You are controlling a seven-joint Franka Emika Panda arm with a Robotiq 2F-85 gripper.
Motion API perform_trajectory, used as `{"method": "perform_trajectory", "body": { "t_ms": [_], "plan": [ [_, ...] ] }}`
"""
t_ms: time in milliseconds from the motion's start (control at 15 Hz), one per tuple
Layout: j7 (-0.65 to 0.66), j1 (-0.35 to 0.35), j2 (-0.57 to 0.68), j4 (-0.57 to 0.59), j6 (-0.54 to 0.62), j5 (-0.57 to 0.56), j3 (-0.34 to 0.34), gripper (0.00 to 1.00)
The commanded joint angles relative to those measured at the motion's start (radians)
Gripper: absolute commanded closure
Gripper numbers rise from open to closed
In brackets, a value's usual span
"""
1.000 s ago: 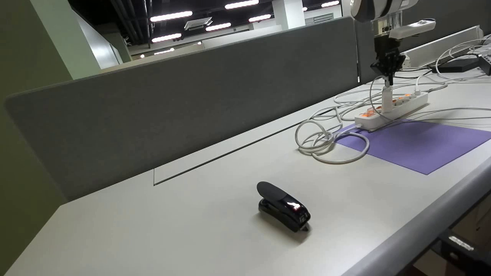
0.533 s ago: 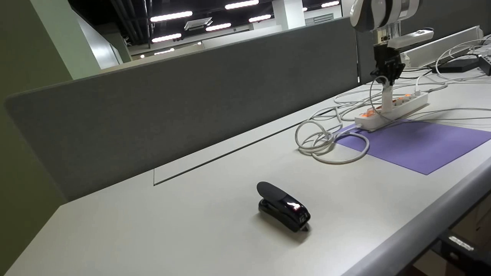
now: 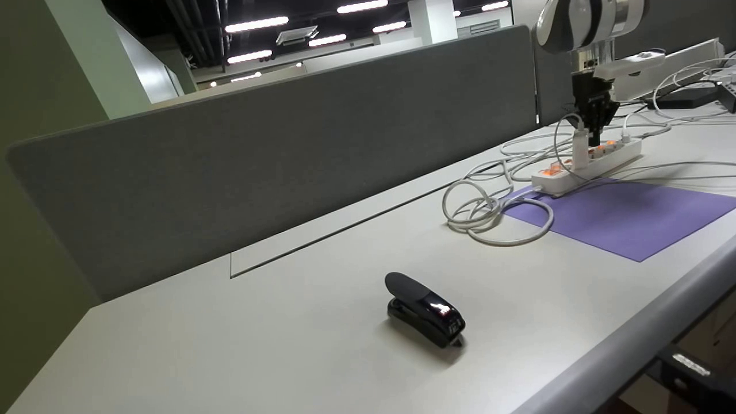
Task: Turn on the third switch from the right
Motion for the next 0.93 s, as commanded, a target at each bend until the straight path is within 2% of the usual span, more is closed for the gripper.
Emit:
{"method": "perform_trajectory", "body": {
  "t_ms": [0, 467, 867],
  "plan": [
    [-0.011, -0.037, -0.017, -0.04, 0.056, 0.012, 0.03, 1.0],
    [-0.079, -0.064, -0.026, -0.078, 0.152, 0.003, 0.082, 1.0],
    [-0.091, -0.09, -0.028, -0.077, 0.116, 0.015, 0.11, 1.0]
  ]
}}
